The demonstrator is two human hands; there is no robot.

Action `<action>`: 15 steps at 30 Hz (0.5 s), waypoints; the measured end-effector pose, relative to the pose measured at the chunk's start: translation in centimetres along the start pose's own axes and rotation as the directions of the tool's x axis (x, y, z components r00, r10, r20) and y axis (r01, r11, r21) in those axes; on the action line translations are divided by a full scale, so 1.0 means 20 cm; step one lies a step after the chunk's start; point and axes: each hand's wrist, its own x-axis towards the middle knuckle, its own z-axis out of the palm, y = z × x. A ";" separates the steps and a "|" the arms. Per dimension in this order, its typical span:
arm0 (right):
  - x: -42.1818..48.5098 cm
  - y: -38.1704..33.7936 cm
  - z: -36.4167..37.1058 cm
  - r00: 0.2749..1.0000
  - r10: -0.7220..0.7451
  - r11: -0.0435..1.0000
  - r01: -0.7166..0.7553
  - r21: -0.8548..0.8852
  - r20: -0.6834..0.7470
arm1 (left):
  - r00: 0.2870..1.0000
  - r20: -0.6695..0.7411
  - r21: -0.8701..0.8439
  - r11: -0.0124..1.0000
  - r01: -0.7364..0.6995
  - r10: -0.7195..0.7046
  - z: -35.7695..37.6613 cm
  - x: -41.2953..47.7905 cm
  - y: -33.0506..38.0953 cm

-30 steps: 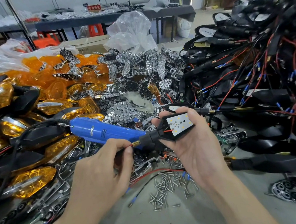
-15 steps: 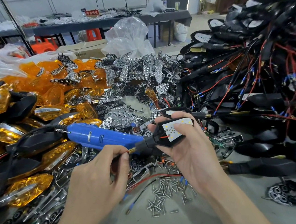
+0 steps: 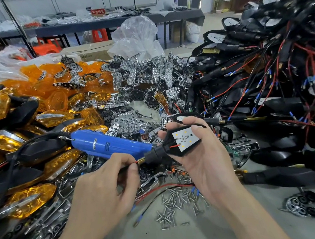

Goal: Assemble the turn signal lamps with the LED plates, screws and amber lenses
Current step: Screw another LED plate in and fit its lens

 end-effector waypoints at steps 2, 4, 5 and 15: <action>0.00 0.00 0.00 1.000 -0.001 1.000 0.001 0.005 -0.005 | 1.000 -0.005 -0.007 1.000 0.005 -0.005 0.00 0.00 0.00; 0.00 0.00 0.00 1.000 -0.002 1.000 0.002 0.007 -0.015 | 1.000 -0.006 -0.019 1.000 0.018 -0.018 -0.01 0.01 0.01; 0.00 0.00 0.00 1.000 -0.005 1.000 0.005 0.003 -0.020 | 1.000 -0.005 -0.021 0.999 0.026 -0.026 -0.02 0.01 0.01; -0.01 0.01 0.01 1.000 0.004 1.000 -0.003 0.019 -0.030 | 0.998 -0.016 0.016 0.998 0.063 -0.062 -0.02 0.00 0.02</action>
